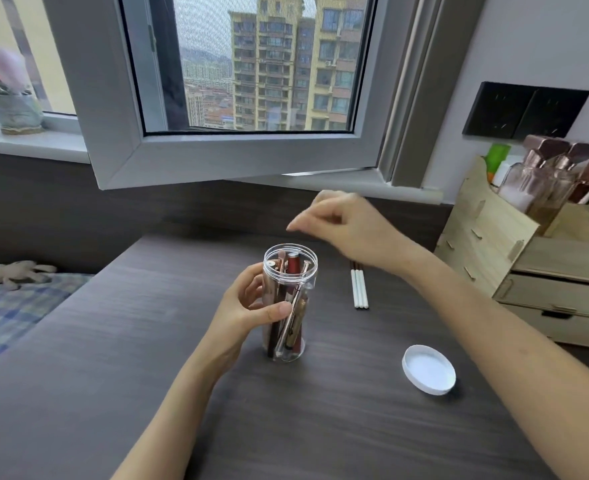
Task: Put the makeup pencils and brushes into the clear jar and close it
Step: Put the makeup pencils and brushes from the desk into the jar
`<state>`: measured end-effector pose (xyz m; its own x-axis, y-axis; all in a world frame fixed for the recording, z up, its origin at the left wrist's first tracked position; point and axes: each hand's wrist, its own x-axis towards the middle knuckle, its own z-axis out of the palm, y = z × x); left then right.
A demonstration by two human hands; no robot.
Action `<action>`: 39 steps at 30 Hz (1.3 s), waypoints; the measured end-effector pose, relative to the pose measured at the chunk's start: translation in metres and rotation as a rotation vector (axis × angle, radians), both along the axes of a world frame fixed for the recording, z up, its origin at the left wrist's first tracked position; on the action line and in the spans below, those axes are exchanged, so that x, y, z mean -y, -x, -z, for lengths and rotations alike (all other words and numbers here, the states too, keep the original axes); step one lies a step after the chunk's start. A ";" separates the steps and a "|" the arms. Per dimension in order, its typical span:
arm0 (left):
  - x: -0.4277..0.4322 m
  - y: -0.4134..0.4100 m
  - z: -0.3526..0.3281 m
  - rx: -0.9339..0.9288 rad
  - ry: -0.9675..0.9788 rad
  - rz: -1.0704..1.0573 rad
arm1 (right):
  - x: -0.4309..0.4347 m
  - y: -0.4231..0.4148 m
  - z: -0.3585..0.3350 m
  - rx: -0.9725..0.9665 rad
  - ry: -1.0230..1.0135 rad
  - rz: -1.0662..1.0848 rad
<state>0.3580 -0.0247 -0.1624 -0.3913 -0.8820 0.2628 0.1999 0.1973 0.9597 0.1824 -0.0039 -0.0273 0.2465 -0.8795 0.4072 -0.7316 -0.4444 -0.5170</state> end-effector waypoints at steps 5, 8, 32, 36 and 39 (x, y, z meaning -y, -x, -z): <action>0.007 -0.010 -0.001 -0.019 -0.011 -0.043 | 0.048 0.031 0.044 -0.064 -0.115 0.335; 0.012 -0.017 -0.001 -0.046 -0.016 -0.092 | 0.071 0.032 0.095 -0.260 -0.278 0.346; 0.017 -0.013 0.001 -0.063 -0.003 -0.116 | 0.064 0.023 0.108 -0.265 0.022 0.478; 0.013 -0.007 0.001 -0.056 -0.023 -0.090 | 0.022 0.042 0.069 0.276 0.087 0.372; 0.006 0.002 0.002 -0.047 -0.038 -0.043 | -0.012 0.045 0.040 0.371 0.030 0.246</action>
<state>0.3563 -0.0305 -0.1644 -0.3407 -0.9074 0.2459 0.2375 0.1700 0.9564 0.1378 0.0081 -0.0675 -0.1359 -0.8802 0.4547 -0.5848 -0.2992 -0.7540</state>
